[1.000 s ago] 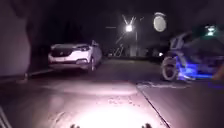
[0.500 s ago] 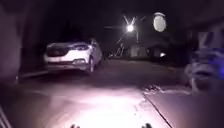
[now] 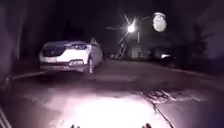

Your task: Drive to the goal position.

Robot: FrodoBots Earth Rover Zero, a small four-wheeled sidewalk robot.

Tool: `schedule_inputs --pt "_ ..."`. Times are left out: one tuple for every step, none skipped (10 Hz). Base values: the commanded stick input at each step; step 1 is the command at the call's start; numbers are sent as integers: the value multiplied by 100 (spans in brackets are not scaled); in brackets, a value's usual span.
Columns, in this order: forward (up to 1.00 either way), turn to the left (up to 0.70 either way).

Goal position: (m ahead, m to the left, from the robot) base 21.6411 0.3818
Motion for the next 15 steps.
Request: schedule_inputs --pt "70 -12" --pt "70 0" --pt "70 0" --pt "70 0" --pt "70 0" --pt "70 0" --pt "70 0" --pt "70 0" --pt "70 0" --pt "70 0" --pt "70 0" --pt "70 0" --pt "70 0" --pt "70 0" --pt "70 0"
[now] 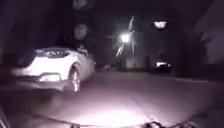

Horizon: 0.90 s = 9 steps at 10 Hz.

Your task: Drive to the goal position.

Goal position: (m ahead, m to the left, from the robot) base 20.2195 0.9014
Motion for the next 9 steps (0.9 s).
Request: schedule_inputs --pt "70 0" --pt "70 0" --pt "70 0" --pt "70 0" --pt "70 0" --pt "70 0" --pt "70 0" --pt "70 0" --pt "70 0"
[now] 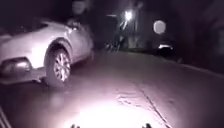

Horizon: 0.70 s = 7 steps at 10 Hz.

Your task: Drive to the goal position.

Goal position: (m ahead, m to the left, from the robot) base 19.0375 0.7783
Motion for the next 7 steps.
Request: schedule_inputs --pt "70 0" --pt "70 0" --pt "70 -32" --pt "70 -34" --pt "70 -9" --pt "70 0" --pt "70 0"
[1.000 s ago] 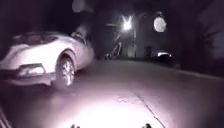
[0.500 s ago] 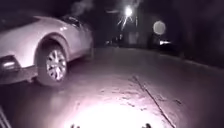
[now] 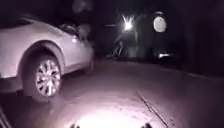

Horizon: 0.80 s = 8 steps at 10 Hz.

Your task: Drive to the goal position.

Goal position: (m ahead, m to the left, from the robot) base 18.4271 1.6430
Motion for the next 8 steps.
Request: schedule_inputs --pt "70 0" --pt "70 0" --pt "70 0" --pt "70 0" --pt "70 0" --pt "70 0" --pt "70 0" --pt "70 0"
